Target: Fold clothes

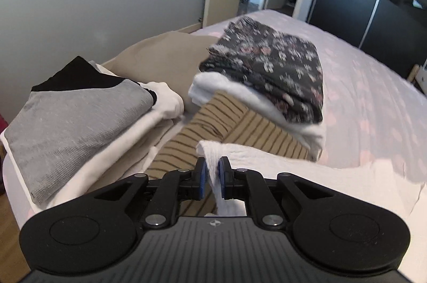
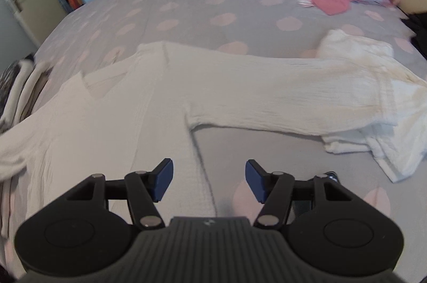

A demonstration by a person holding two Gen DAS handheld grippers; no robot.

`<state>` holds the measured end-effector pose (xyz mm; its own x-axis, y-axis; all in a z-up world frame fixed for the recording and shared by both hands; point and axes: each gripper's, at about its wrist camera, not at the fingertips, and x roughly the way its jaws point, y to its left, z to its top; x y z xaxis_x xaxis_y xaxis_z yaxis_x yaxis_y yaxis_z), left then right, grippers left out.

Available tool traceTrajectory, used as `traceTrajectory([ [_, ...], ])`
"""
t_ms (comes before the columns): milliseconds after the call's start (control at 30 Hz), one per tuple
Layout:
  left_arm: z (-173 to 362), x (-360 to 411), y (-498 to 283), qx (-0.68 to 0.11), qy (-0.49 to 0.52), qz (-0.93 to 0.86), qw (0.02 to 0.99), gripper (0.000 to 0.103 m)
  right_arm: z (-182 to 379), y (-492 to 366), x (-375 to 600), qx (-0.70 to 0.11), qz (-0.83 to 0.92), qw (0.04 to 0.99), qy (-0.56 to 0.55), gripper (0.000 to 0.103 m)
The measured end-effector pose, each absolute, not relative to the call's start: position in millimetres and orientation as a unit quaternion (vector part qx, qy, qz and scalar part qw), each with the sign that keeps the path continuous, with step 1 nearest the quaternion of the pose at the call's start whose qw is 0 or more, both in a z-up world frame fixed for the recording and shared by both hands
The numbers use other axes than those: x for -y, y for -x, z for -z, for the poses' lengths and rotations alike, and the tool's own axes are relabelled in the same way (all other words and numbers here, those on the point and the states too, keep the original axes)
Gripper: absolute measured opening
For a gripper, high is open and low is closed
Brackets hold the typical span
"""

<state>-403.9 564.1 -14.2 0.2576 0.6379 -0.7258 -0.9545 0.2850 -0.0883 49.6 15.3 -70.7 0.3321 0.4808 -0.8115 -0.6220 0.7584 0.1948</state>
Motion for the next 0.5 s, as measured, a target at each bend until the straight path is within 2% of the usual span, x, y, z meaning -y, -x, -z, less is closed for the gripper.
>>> traceTrajectory([
  [33, 14.8, -560.3, 401.1, -0.301, 0.263, -0.532, 0.747, 0.009, 72.0, -45.5, -18.3, -0.466, -0.352, 0.807, 0.087, 0.064],
  [133, 14.6, -544.6, 397.3, -0.305, 0.247, -0.525, 0.755, 0.023, 76.7, -34.5, -24.3, -0.465, -0.377, 0.793, 0.115, 0.064],
  [200, 9.6, -530.8, 395.3, -0.303, 0.229, -0.524, 0.762, 0.047, 79.6, -27.7, -25.8, -0.463, -0.387, 0.787, 0.129, 0.064],
  [267, 4.8, -516.1, 391.7, -0.301, 0.200, -0.519, 0.775, 0.057, 82.7, -20.7, -26.7, -0.461, -0.393, 0.782, 0.145, 0.064],
  [500, 9.1, -466.1, 371.9, -0.335, 0.155, -0.442, 0.817, 0.057, 98.5, 6.2, -21.9, -0.463, -0.407, 0.763, 0.197, 0.065],
])
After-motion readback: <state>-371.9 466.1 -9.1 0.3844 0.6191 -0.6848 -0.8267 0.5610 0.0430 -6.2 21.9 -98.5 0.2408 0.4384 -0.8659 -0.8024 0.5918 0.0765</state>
